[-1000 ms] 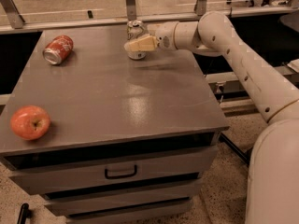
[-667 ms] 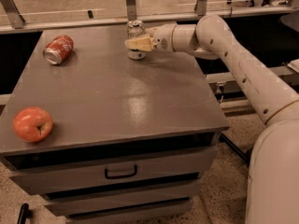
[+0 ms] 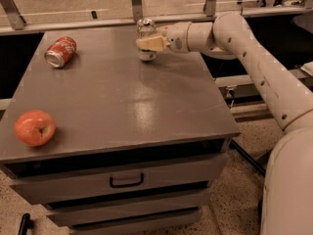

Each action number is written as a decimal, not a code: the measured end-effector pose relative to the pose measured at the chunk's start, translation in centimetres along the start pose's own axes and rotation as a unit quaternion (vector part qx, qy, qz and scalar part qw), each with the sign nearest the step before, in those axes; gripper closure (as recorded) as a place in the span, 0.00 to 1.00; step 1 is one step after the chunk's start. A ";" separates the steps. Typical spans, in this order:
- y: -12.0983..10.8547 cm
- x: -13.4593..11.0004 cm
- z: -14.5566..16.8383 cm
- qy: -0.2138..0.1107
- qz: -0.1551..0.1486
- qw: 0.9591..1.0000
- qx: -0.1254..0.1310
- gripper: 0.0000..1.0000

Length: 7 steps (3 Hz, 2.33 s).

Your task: Knock 7up can over

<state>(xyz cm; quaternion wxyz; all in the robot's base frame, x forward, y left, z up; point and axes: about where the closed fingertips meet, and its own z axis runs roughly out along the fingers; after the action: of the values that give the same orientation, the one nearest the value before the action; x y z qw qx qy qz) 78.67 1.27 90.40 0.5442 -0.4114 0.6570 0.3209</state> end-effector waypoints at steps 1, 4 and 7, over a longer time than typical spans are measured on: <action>0.7 -3.2 -1.6 0.038 -0.060 0.997 -0.020 0.66; 8.5 -4.1 -4.0 0.277 -0.267 0.911 -0.145 0.67; 12.8 5.0 -6.7 0.447 -0.275 0.834 -0.172 0.24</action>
Offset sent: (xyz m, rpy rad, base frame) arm -0.0718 -0.0238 0.1060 -0.6506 -0.2226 0.3357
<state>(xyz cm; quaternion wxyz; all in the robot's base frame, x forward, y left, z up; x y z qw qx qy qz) 63.86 0.30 86.56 0.1773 -0.7608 0.6225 0.0474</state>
